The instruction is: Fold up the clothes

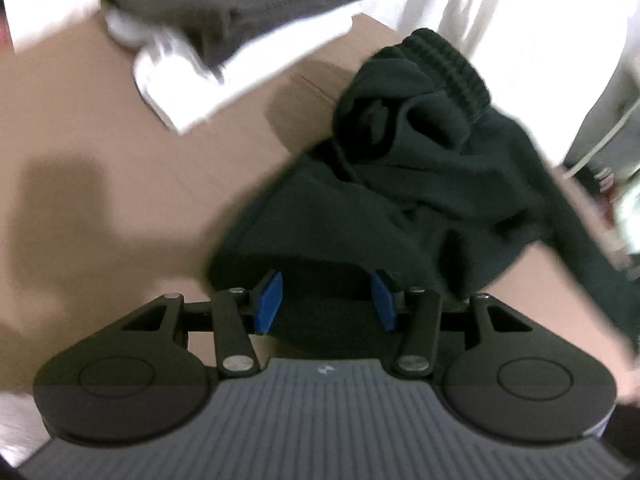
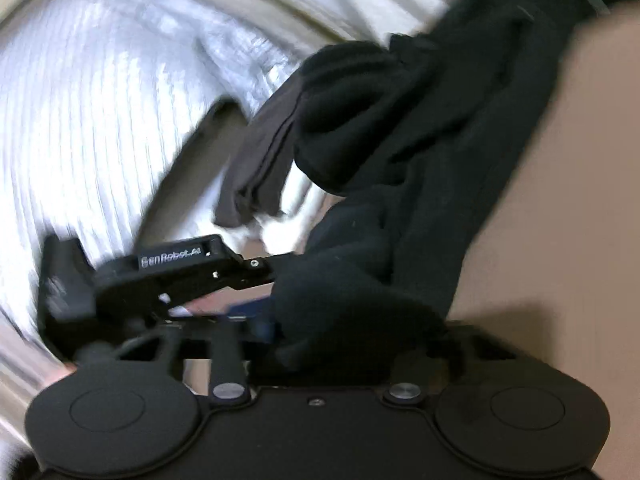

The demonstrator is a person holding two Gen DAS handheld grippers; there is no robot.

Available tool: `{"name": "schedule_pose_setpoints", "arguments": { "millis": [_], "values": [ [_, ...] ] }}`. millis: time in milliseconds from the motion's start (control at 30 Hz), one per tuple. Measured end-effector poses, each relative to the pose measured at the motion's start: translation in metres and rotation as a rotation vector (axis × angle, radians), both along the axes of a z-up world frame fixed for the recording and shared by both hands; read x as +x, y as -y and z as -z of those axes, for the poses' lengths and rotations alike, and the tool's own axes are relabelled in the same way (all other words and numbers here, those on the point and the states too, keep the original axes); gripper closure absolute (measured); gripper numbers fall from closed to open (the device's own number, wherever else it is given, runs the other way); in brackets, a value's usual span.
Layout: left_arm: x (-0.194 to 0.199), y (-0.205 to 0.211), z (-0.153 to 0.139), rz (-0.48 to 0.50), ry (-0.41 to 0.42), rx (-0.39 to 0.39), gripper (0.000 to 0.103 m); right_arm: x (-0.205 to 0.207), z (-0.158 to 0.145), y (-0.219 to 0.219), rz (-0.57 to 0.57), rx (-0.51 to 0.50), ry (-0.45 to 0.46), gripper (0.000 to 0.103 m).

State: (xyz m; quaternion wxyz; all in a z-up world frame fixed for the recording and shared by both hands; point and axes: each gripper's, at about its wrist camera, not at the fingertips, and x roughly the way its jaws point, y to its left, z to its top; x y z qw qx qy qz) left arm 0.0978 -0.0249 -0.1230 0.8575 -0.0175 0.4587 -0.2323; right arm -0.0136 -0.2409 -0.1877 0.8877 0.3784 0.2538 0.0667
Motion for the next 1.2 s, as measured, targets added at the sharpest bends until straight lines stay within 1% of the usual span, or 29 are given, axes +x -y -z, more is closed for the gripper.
{"name": "schedule_pose_setpoints", "arguments": {
  "millis": [33,100,133,200,233,333,367,433,467,500,567,600,633,667,767,800,833,867,900,933,1000,1033,1067,1100,1133,1200],
  "values": [
    [-0.002,0.003,-0.001,0.016,0.036,0.027,0.054,-0.001,-0.01,0.0,0.003,-0.071,0.001,0.082],
    [-0.007,0.002,-0.009,0.003,0.099,0.032,0.054,-0.007,-0.035,0.004,0.017,-0.21,0.014,0.084],
    [-0.007,-0.003,-0.014,-0.014,0.127,0.014,0.054,-0.013,-0.052,0.01,0.04,-0.279,0.026,0.085],
    [-0.006,-0.015,-0.023,-0.043,0.148,-0.054,0.052,-0.03,-0.094,0.034,0.132,-0.408,0.08,0.087],
    [-0.005,-0.02,-0.026,-0.046,0.146,-0.083,0.05,-0.038,-0.116,0.047,0.181,-0.472,0.111,0.088],
    [-0.004,-0.021,-0.025,-0.043,0.127,-0.106,0.05,-0.058,-0.172,0.086,0.286,-0.648,0.157,0.088],
    [-0.004,-0.021,-0.025,-0.042,0.12,-0.113,0.05,-0.064,-0.187,0.098,0.314,-0.707,0.162,0.088],
    [-0.004,-0.017,-0.022,-0.019,0.101,-0.119,0.05,-0.077,-0.21,0.12,0.361,-0.829,0.153,0.088],
    [-0.005,-0.014,-0.02,-0.008,0.095,-0.121,0.05,-0.082,-0.216,0.133,0.368,-0.875,0.13,0.088],
    [-0.006,-0.01,-0.018,0.003,0.099,-0.11,0.05,-0.084,-0.216,0.148,0.367,-0.896,0.083,0.087],
    [-0.01,0.0,-0.015,0.026,0.115,-0.071,0.05,-0.087,-0.197,0.188,0.413,-0.88,-0.05,0.085],
    [-0.012,0.004,-0.014,0.039,0.126,-0.044,0.05,-0.091,-0.182,0.207,0.446,-0.855,-0.107,0.085],
    [-0.013,0.007,-0.013,0.051,0.135,-0.02,0.048,-0.096,-0.159,0.229,0.48,-0.824,-0.157,0.085],
    [-0.015,0.01,-0.011,0.061,0.144,0.007,0.046,-0.1,-0.135,0.249,0.505,-0.788,-0.192,0.085],
    [-0.016,0.018,-0.006,0.083,0.151,0.067,0.044,-0.115,-0.08,0.291,0.551,-0.694,-0.306,0.085],
    [-0.016,0.02,-0.005,0.09,0.148,0.083,0.044,-0.117,-0.07,0.301,0.563,-0.663,-0.305,0.085],
    [-0.012,0.025,-0.005,0.102,0.132,0.088,0.044,-0.118,-0.069,0.307,0.574,-0.632,-0.265,0.085],
    [-0.007,0.03,-0.006,0.117,0.112,0.091,0.044,-0.118,-0.071,0.311,0.584,-0.616,-0.244,0.085],
    [-0.001,0.036,-0.007,0.133,0.088,0.096,0.044,-0.116,-0.077,0.313,0.592,-0.615,-0.242,0.085],
    [0.007,0.044,-0.01,0.151,0.07,0.107,0.044,-0.114,-0.085,0.311,0.594,-0.631,-0.226,0.085],
    [0.021,0.061,-0.014,0.166,0.085,0.154,0.04,-0.103,-0.094,0.297,0.572,-0.714,-0.171,0.084],
    [0.029,0.07,-0.016,0.172,0.095,0.179,0.033,-0.098,-0.094,0.292,0.557,-0.749,-0.165,0.079],
    [0.037,0.076,-0.015,0.166,0.109,0.197,0.03,-0.095,-0.089,0.291,0.54,-0.761,-0.197,0.078],
    [0.046,0.081,-0.009,0.147,0.121,0.205,0.03,-0.094,-0.084,0.294,0.529,-0.738,-0.245,0.078],
    [0.054,0.086,-0.003,0.126,0.133,0.211,0.03,-0.098,-0.081,0.297,0.533,-0.672,-0.271,0.077],
    [0.061,0.084,0.017,0.08,0.131,0.214,0.03,-0.117,-0.08,0.305,0.56,-0.501,-0.261,0.073]
  ]
}}
